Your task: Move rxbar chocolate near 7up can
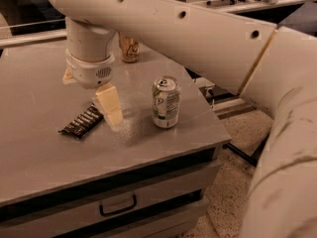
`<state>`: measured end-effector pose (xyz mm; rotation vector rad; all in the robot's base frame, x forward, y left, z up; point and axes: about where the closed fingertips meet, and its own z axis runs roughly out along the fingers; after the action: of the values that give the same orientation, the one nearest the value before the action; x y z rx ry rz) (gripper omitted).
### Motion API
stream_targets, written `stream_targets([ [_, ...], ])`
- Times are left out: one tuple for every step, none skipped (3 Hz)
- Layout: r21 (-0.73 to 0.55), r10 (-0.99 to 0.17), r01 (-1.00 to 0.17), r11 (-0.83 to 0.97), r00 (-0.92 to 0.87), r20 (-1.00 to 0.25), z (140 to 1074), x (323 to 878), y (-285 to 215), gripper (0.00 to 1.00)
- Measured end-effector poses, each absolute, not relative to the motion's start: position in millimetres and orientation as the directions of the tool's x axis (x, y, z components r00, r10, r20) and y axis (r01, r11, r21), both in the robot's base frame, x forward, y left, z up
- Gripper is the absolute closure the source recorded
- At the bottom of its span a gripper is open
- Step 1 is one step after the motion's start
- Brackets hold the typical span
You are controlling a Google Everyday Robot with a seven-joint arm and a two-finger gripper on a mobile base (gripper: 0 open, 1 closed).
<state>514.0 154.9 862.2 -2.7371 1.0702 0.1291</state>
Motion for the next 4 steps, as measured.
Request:
stream_targets([
  [-0.128,-0.662,-0.68,-0.722,0.732,-0.159,854.0,514.9,166.6,0.0],
  [-0.103,-0.659,-0.68,-0.726,0.73,-0.179,843.4,515.3,173.8,0.0],
  [-0.095,-0.657,-0.681,-0.726,0.728,-0.194,838.0,514.7,175.1,0.0],
  [-0.086,-0.65,-0.676,-0.731,0.73,-0.212,833.6,512.4,176.0,0.16],
])
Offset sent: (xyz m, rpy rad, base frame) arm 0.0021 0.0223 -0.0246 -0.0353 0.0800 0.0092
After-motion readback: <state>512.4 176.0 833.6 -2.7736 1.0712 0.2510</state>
